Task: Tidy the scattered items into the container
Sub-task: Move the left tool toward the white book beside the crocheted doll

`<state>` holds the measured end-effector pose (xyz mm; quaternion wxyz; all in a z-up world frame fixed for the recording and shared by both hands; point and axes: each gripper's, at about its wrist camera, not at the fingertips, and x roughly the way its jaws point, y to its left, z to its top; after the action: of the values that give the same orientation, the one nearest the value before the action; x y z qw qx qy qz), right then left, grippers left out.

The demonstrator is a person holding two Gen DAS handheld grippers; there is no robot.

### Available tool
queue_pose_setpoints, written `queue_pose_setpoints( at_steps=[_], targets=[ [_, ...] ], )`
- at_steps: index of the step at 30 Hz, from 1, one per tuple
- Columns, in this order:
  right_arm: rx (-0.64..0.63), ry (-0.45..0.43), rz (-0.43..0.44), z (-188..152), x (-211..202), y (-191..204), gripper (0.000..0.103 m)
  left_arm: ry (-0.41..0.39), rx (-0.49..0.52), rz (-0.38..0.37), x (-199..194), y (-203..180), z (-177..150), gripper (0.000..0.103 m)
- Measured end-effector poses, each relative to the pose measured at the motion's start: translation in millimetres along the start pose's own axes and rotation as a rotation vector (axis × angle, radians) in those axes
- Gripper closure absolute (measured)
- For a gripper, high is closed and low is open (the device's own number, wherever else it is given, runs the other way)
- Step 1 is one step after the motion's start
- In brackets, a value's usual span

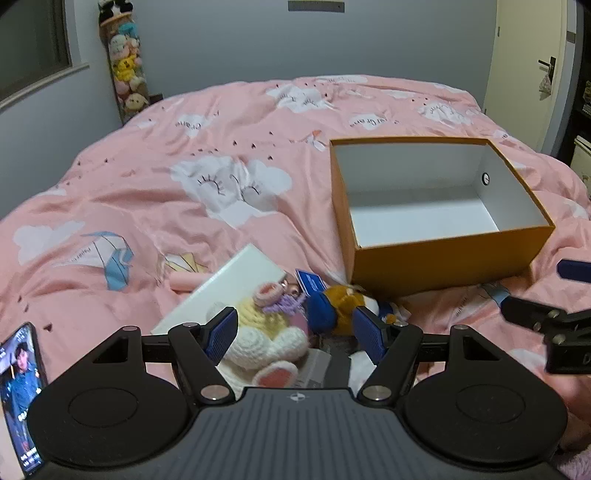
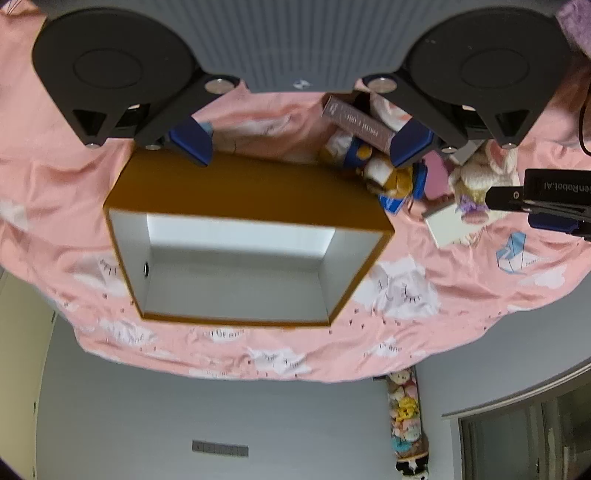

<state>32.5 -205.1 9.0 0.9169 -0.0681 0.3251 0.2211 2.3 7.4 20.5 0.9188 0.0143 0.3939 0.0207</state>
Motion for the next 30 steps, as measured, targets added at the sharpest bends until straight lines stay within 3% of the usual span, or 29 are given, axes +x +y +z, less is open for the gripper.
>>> queue_pose_setpoints(
  at_steps=[6, 16, 30],
  targets=[
    [0.011, -0.017, -0.027, 15, -3, -3, 0.0, 0.001, 0.015, 0.019, -1, 3, 6, 0.022],
    [0.099, 0.035, 0.083, 46, 4, -2, 0.0, 0.019, 0.01, 0.037, -4, 7, 15, 0.022],
    [0.126, 0.173, 0.129, 34, 25, 19, 0.0, 0.055, 0.032, 0.009, 0, 1, 13, 0.022]
  ],
)
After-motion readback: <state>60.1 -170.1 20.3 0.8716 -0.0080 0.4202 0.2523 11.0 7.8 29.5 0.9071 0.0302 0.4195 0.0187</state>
